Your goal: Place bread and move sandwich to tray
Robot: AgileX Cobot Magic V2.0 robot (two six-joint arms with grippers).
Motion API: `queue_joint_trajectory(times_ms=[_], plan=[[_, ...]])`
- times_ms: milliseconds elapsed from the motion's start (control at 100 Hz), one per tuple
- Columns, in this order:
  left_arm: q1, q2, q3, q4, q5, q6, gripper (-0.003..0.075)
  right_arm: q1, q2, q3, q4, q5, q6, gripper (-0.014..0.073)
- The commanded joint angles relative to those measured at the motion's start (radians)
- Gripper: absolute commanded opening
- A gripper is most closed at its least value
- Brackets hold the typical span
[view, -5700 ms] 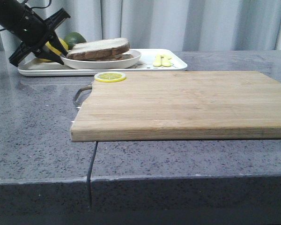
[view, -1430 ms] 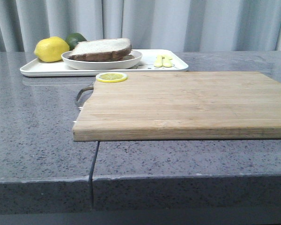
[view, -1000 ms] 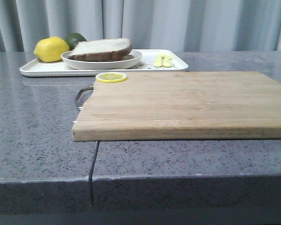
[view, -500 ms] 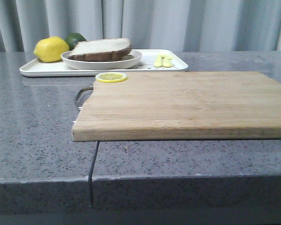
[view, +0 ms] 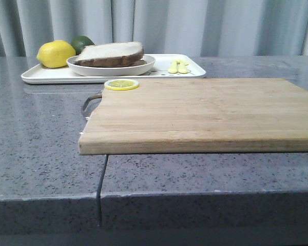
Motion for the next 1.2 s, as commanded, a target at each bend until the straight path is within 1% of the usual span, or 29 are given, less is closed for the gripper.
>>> queue_joint_trajectory(times_ms=[0, 370, 450, 620, 830, 1000, 1120, 1190], plan=[[0.001, -0.033, 0.017, -0.001, -0.072, -0.012, -0.0019, -0.005, 0.004, -0.027, -0.011, -0.079, -0.009, -0.0116], [0.001, -0.033, 0.017, -0.001, -0.072, -0.012, -0.0019, -0.005, 0.003, -0.024, -0.011, -0.081, -0.009, -0.0116], [0.001, -0.033, 0.017, -0.001, -0.072, -0.012, -0.0019, -0.007, -0.001, -0.007, -0.044, -0.088, -0.019, -0.0116], [0.001, -0.033, 0.017, -0.001, -0.072, -0.012, -0.0019, -0.033, -0.102, 0.107, -0.060, -0.096, -0.008, -0.0116], [0.001, -0.033, 0.017, -0.001, -0.072, -0.012, -0.0019, -0.112, -0.286, 0.285, -0.060, -0.112, 0.030, -0.0116], [0.001, -0.033, 0.017, -0.001, -0.072, -0.012, -0.0019, -0.185, -0.417, 0.395, -0.058, -0.125, 0.046, -0.0116], [0.001, -0.033, 0.017, -0.001, -0.074, -0.012, -0.0019, -0.219, -0.454, 0.459, -0.058, -0.176, 0.071, -0.0116], [0.001, -0.033, 0.017, -0.001, -0.074, -0.012, -0.0019, -0.223, -0.453, 0.458, -0.058, -0.153, 0.082, -0.0116]])
